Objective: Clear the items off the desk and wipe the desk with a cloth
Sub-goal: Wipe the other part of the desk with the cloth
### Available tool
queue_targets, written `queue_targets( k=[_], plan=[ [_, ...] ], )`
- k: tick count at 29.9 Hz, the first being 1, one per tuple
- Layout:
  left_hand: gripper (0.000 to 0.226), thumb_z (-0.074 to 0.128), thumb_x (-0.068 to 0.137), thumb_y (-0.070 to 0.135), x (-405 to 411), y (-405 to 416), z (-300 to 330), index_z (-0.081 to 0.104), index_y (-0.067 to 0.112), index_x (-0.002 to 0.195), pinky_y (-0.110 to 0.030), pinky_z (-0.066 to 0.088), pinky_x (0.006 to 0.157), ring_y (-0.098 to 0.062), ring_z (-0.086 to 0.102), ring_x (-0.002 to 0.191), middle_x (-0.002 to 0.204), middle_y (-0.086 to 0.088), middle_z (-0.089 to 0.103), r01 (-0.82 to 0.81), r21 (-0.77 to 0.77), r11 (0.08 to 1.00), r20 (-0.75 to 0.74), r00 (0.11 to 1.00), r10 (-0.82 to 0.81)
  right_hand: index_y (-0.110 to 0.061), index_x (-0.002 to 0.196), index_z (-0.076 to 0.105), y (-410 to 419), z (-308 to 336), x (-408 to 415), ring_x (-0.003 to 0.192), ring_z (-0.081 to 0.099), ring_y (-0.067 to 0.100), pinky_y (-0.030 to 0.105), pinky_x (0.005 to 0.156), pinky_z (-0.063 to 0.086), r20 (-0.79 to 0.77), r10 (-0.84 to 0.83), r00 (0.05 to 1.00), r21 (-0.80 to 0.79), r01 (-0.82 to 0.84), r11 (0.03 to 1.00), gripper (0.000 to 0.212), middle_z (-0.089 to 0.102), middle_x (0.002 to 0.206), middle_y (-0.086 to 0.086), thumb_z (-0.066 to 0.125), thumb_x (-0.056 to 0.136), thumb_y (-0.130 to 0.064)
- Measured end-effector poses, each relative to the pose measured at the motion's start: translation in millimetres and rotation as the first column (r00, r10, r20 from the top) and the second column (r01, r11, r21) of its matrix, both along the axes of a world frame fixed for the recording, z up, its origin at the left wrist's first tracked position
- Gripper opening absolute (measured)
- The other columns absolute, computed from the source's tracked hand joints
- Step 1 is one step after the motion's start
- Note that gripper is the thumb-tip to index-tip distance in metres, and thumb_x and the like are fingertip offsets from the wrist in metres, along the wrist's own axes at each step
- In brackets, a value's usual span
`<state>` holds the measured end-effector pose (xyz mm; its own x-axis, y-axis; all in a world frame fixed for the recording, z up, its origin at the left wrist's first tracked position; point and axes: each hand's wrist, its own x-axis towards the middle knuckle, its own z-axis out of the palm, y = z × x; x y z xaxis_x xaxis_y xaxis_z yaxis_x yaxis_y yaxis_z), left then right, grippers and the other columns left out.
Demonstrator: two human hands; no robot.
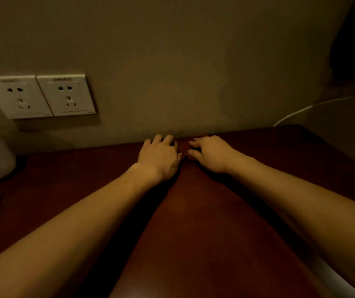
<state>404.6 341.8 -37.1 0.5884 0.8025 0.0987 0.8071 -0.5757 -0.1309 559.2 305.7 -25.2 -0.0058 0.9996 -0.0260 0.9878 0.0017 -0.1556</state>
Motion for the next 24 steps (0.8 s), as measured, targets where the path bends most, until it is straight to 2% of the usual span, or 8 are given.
queue_targets(
  k=[5, 8, 15, 24],
  plan=[
    [0.050, 0.027, 0.099, 0.045, -8, -42, 1, 0.041, 0.017, 0.138, -0.047, 0.031, 0.097, -0.030, 0.032, 0.127, 0.141, -0.004, 0.034, -0.009, -0.074, 0.997, 0.004, 1.000, 0.010, -0.015, 0.131, 0.057, -44, 3, -8, 0.127, 0.049, 0.030, 0.043, 0.105, 0.040, 0.000, 0.002, 1.000, -0.022, -0.002, 1.000, 0.041, 0.054, 0.137, 0.011, 0.044, 0.099, -0.037],
    [0.050, 0.028, 0.099, 0.047, -17, -79, -1, 0.041, 0.018, 0.138, -0.049, 0.030, 0.097, -0.031, 0.031, 0.126, 0.142, -0.003, 0.033, 0.006, -0.090, 0.996, 0.036, 0.999, -0.003, -0.016, 0.136, 0.052, -83, 3, -14, 0.131, 0.045, 0.029, 0.041, 0.108, 0.037, 0.013, 0.007, 1.000, -0.014, -0.007, 1.000, 0.044, 0.048, 0.144, 0.009, 0.043, 0.099, -0.037],
    [0.052, 0.028, 0.098, 0.048, -30, -175, -1, 0.042, 0.016, 0.137, -0.048, 0.031, 0.093, -0.030, 0.034, 0.122, 0.140, -0.003, 0.035, 0.051, -0.023, 0.998, 0.038, 0.998, -0.050, -0.017, 0.143, 0.044, -178, -1, -24, 0.141, 0.033, 0.022, 0.036, 0.115, 0.028, -0.009, -0.011, 1.000, -0.021, 0.011, 1.000, 0.050, 0.036, 0.153, 0.006, 0.041, 0.099, -0.041],
    [0.053, 0.027, 0.098, 0.049, -50, -274, -5, 0.042, 0.016, 0.137, -0.048, 0.031, 0.093, -0.030, 0.034, 0.123, 0.141, -0.002, 0.035, 0.072, 0.010, 0.997, 0.065, 0.995, -0.073, -0.020, 0.145, 0.042, -281, -7, -39, 0.143, 0.030, 0.019, 0.037, 0.117, 0.026, -0.023, -0.034, 0.999, 0.013, 0.035, 0.999, 0.051, 0.034, 0.154, 0.003, 0.041, 0.099, -0.043]
  ],
)
